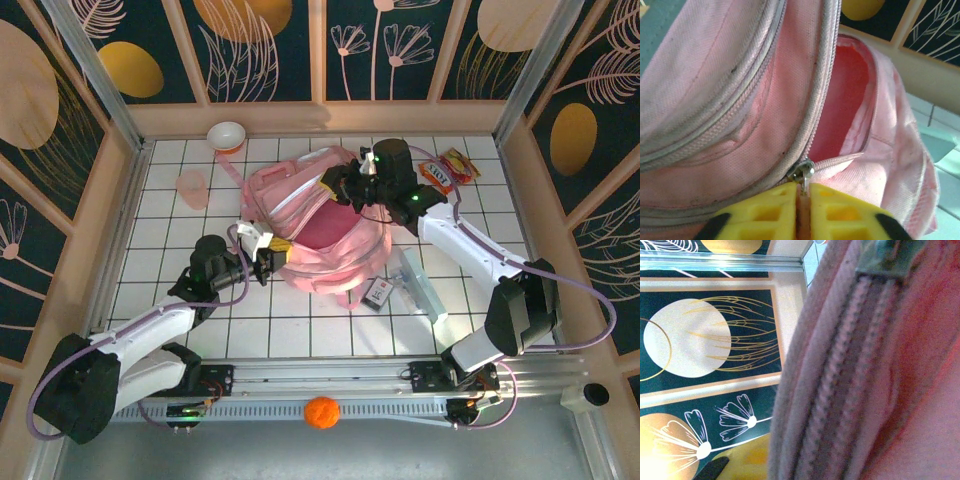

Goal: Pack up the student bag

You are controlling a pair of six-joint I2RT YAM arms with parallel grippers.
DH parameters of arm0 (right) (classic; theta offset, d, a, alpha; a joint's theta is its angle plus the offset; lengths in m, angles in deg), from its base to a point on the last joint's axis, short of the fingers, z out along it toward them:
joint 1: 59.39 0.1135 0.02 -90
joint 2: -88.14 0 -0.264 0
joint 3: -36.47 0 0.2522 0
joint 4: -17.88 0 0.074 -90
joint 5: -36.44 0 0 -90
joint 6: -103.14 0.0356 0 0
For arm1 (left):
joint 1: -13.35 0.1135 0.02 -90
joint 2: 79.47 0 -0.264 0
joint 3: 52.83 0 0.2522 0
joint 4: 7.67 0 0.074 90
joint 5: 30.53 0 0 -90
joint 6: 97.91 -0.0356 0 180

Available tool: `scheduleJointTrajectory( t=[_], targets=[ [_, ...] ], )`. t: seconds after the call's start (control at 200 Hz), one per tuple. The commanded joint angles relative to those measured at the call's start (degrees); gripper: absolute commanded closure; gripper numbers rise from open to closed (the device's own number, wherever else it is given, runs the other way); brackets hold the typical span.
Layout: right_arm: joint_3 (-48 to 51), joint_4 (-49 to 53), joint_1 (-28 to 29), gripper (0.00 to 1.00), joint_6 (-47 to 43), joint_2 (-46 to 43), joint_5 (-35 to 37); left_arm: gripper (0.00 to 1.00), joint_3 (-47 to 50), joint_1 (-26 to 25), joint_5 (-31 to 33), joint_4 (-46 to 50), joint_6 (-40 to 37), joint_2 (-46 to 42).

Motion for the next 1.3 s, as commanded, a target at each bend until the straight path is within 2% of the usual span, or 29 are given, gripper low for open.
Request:
scheduleJointTrajectory(
  t=[0.0, 0.17, 0.265, 0.3, 0.465, 0.636, 0.801, 0.991, 1.151, 1.221, 1.296],
  targets=[
    [-2.5, -10.5, 0.1, 1.00, -1.1, -3.6, -1.7, 1.00, -1.6, 0.0, 5.6, 1.6, -0.4, 0.6],
    [-3.1, -10.1, 0.0, 1.00, -1.5, -3.9, -2.8, 1.00, -3.0, 0.2, 18.8, 9.6, 1.1, 0.4],
    [-4.3, -9.5, 0.1, 1.00, -2.2, -4.1, -4.4, 1.00, -2.6, 1.4, 21.4, 11.2, 3.5, 0.1],
    [-4.9, -9.0, -1.8, 1.00, -2.6, -4.2, -5.0, 1.00, -2.4, 2.1, 22.4, 11.5, 4.5, -0.1],
    [-8.0, -5.5, -3.4, 1.00, -4.8, -4.0, -9.4, 1.00, -1.4, 5.6, 25.0, 11.0, 8.1, -1.3],
    [-10.5, -3.7, -5.3, 1.00, -5.2, -3.3, -15.4, 1.00, -3.5, 9.4, 26.6, 12.4, 5.6, 0.4],
    [-14.1, -1.9, -5.9, 1.00, -5.7, -2.3, -20.2, 1.00, -8.2, 13.7, 29.5, 13.3, 2.5, 6.5],
    [-15.2, -1.2, -6.5, 1.00, -4.9, -2.7, -19.3, 1.00, -14.1, 17.2, 31.4, 11.6, 1.6, 13.6],
    [-11.4, -6.2, -6.1, 1.00, -1.5, -3.9, -14.2, 1.00, -18.8, 17.3, 30.1, 10.9, 1.1, 16.8],
    [-9.0, -8.5, -5.6, 1.00, -0.4, -5.0, -9.2, 0.84, -20.6, 17.3, 27.9, 12.3, 1.7, 16.6],
    [-4.9, -13.6, -5.0, 1.00, 1.9, -6.6, -3.8, 0.61, -22.3, 17.3, 25.1, 14.6, 2.4, 15.2]
  ],
)
